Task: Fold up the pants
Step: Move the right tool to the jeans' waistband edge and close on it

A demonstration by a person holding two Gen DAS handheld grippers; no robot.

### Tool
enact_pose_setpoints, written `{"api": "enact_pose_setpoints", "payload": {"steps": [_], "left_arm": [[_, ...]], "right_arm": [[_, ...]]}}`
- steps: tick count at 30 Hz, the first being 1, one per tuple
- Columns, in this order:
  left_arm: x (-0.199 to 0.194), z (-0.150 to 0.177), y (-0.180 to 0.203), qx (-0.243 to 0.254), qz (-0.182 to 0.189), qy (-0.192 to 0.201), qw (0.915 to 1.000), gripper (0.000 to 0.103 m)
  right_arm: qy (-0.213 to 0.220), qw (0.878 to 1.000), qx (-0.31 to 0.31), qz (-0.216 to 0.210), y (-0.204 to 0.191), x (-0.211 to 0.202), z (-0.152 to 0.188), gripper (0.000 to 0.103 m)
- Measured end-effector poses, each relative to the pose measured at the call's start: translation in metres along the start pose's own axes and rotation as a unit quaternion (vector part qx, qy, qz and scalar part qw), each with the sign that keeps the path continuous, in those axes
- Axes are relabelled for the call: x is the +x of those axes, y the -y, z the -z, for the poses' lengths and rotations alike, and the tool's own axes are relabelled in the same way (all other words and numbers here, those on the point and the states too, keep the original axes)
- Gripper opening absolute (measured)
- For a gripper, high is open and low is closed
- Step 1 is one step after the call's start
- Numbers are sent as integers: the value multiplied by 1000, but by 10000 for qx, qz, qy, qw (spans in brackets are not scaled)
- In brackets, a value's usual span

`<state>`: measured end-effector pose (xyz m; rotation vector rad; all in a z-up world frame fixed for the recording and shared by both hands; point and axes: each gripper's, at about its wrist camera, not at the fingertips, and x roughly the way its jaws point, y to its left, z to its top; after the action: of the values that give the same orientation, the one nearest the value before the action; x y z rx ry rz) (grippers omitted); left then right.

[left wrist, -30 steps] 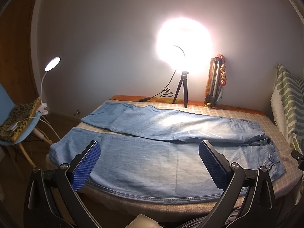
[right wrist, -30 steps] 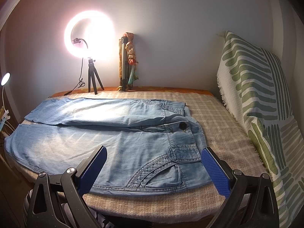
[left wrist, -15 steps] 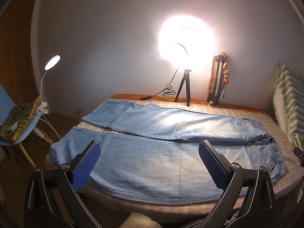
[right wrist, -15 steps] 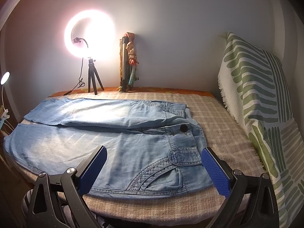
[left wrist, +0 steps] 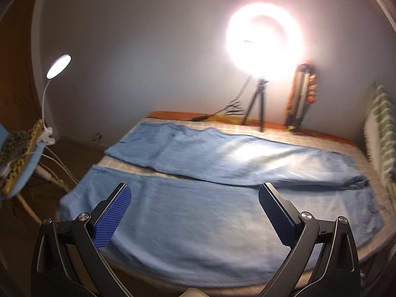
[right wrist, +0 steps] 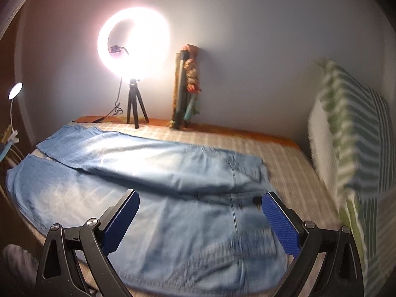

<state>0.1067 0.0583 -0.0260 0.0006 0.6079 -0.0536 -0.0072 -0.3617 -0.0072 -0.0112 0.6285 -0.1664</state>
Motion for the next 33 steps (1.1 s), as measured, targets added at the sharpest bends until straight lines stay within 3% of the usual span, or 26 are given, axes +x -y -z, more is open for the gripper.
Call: {"api": "enact_pose_setpoints", "payload": {"steps": [9,17,23,33], "left_arm": [[86,-46,-51,-24,-128,-438,9990,93],[169,-80,-56,-114,4,-917,9957,90],[230,-91,-42,-152,144,-1181,9928,90],[318,-82,-36,-285,227,-1735,9842,90]], "right_arm": [[-243,9953,-717,-611,-30,86,-71,99],[-577,9863,-993,-1184,-64,179,-113,94],[-1086,9750,-1336,-1404,-102,263,-119,85],[-1548,9599,-1604,-1701,-138,358,-117,85]]}}
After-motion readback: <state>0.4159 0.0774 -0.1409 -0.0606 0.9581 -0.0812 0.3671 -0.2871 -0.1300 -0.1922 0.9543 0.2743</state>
